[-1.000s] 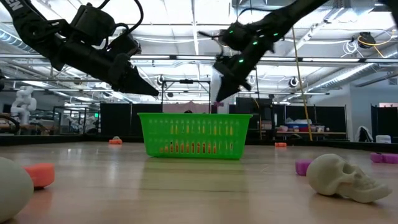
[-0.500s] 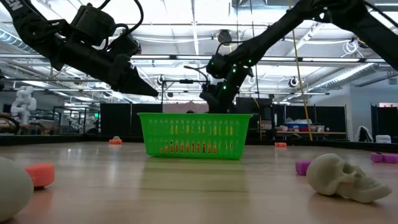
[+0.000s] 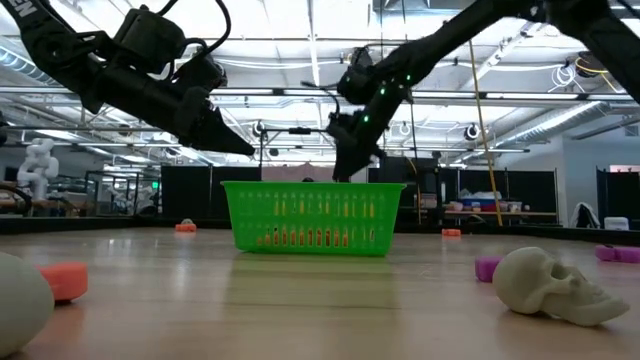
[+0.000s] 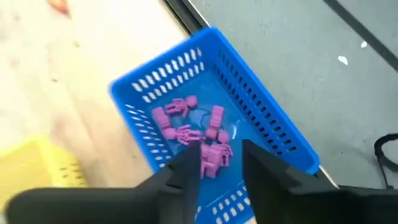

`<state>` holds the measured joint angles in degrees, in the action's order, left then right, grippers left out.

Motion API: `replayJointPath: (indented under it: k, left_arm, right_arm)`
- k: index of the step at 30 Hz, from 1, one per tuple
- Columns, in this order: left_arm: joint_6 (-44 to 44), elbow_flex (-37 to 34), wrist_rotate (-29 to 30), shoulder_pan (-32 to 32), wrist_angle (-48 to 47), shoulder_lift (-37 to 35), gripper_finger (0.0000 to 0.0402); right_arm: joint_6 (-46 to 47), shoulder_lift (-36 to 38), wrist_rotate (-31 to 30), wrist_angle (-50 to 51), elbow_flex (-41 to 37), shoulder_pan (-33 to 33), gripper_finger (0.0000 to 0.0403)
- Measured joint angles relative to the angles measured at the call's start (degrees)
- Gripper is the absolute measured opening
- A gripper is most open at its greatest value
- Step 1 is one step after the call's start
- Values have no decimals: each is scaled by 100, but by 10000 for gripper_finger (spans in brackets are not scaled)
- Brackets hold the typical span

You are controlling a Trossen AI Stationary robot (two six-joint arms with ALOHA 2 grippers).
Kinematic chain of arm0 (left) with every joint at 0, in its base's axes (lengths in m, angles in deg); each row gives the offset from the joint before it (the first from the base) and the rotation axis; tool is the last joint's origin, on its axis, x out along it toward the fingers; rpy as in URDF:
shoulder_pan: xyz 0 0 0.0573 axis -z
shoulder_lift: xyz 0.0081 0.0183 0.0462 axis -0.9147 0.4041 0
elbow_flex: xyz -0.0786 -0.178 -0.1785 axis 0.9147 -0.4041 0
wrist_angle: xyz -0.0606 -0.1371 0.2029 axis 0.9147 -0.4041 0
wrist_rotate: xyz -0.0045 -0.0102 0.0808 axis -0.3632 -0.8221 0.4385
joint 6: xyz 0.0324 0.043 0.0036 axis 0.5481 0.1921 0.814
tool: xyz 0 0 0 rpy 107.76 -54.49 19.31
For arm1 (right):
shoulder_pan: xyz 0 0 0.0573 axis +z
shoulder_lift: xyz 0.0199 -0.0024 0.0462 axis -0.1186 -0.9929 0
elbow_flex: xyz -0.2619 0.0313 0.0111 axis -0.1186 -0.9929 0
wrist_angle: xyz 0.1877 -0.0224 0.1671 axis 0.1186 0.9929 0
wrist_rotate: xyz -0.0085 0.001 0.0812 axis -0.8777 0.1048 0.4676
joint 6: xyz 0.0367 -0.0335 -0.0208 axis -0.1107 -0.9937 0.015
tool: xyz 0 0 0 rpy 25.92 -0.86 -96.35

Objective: Sort Halloween decoration
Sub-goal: Put the bottom left orange skeleton toy into the green bin

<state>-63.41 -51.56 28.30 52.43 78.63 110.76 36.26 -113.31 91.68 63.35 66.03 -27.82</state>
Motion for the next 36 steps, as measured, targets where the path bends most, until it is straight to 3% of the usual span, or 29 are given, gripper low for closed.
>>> replayJointPath:
  k: [5, 10, 12, 18, 24, 30, 36]
  left_arm:
    - [-2, 0, -1, 0, -2, 0, 0]
    - [-1, 2, -466, -2, -126, 0, 0]
    - [13, 2, -658, 0, -136, 0, 0]
    - [152, 2, -1229, 73, -302, 0, 0]
    - [310, 357, -1319, 901, -1133, 0, 0]
    - [-75, 914, -230, 2553, -2249, 0, 0]
    - [-1359, 1502, 917, 4166, -3051, 124, 0]
  right_arm:
    - [-172, 425, 9, 319, -8, 183, 123]
    - [-473, 818, 34, -168, -605, 569, 41]
    - [-495, 981, 39, -523, -1003, 751, 11]
    - [-192, 1864, -170, -2390, -2775, 1385, 3]
    - [252, 3218, -877, -3046, -4302, 2257, 1]
    - [744, 4269, -1918, -3037, -5101, 3357, 1]
    - [869, 4509, -2684, -3010, -5283, 4241, 0]
